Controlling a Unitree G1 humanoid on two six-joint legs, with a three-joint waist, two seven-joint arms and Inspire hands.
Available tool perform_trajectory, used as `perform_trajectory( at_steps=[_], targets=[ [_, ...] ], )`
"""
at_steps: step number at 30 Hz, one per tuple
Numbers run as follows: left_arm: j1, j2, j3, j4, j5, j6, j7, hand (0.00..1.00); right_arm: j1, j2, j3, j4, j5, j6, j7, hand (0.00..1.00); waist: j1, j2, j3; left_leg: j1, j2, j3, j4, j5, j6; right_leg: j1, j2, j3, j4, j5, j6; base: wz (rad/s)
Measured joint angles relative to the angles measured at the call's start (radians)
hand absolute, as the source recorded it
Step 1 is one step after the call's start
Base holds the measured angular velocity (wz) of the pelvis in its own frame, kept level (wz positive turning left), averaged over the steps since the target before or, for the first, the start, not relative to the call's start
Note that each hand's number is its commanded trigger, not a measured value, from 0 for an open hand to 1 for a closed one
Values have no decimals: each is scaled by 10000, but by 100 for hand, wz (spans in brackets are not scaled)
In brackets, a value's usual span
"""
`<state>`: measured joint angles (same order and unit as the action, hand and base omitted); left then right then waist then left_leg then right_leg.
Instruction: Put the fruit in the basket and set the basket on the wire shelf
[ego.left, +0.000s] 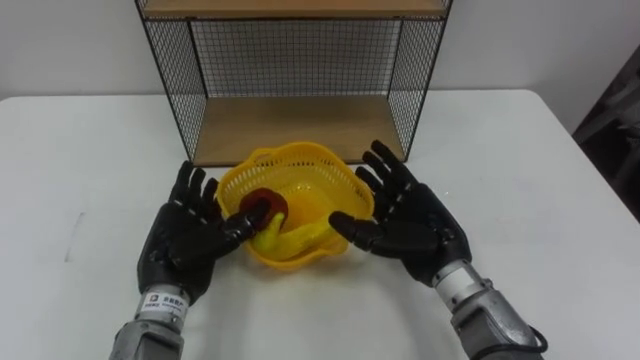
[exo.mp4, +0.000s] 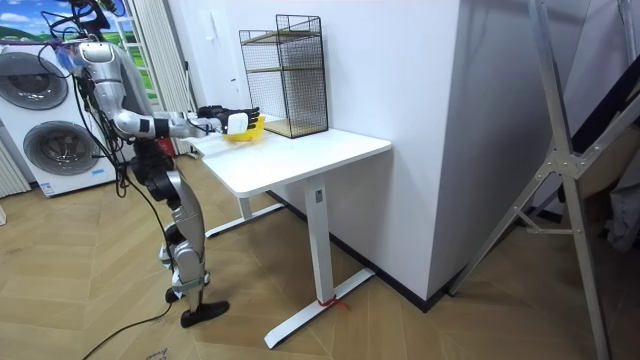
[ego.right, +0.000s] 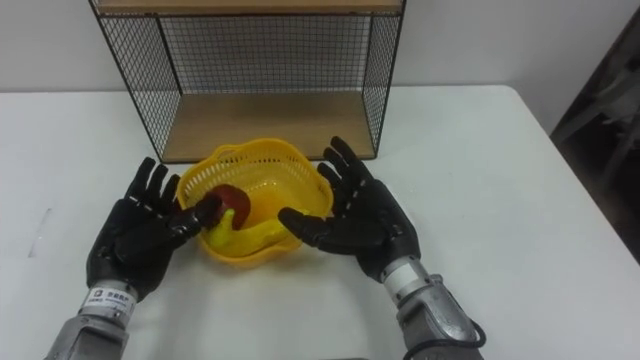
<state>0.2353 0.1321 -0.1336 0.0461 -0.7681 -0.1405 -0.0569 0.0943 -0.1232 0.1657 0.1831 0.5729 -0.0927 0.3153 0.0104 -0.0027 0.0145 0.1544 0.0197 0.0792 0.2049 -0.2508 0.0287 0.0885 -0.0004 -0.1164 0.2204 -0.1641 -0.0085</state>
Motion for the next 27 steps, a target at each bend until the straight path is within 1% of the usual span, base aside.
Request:
perform_trajectory(
  at_steps=[8, 13, 15, 18, 27],
  targets=[
    [1, -14, -126, 1, -17, -1, 0, 0, 20, -13, 109, 0, -318, -221, -72, 0, -1, -32, 22, -23, -5, -10, -7, 0, -1, -28, 1, -63, -24, 0, 0, 0],
    [2, -14, -288, 5, -33, -100, 0, 0, 31, -20, 301, 0, -314, -390, -66, 0, -20, -143, 70, -36, 6, -4, 0, 0, -1, -29, -20, -91, -22, -2, 2, 0],
    [3, -14, -290, 6, -44, -114, -1, 0, 36, -30, 331, 0, -313, -389, -66, 0, -17, -207, 46, -49, 6, -15, -3, 0, 0, -39, -21, -92, -22, -2, 2, 0],
    [10, -11, -298, 6, -86, -114, -1, 0, 41, -34, 392, 1, -305, -389, -67, 0, -20, -238, 22, -46, 6, -22, -1, 0, 0, -34, -23, -105, -16, -2, 2, 0],
    [13, -74, -311, 137, -47, -141, 2, 0, 69, -10, 462, 3, -306, -388, -68, 0, -35, -209, -4, -38, -6, -87, 37, 0, -1, 6, -17, -180, 4, 5, -9, 1]
  ],
)
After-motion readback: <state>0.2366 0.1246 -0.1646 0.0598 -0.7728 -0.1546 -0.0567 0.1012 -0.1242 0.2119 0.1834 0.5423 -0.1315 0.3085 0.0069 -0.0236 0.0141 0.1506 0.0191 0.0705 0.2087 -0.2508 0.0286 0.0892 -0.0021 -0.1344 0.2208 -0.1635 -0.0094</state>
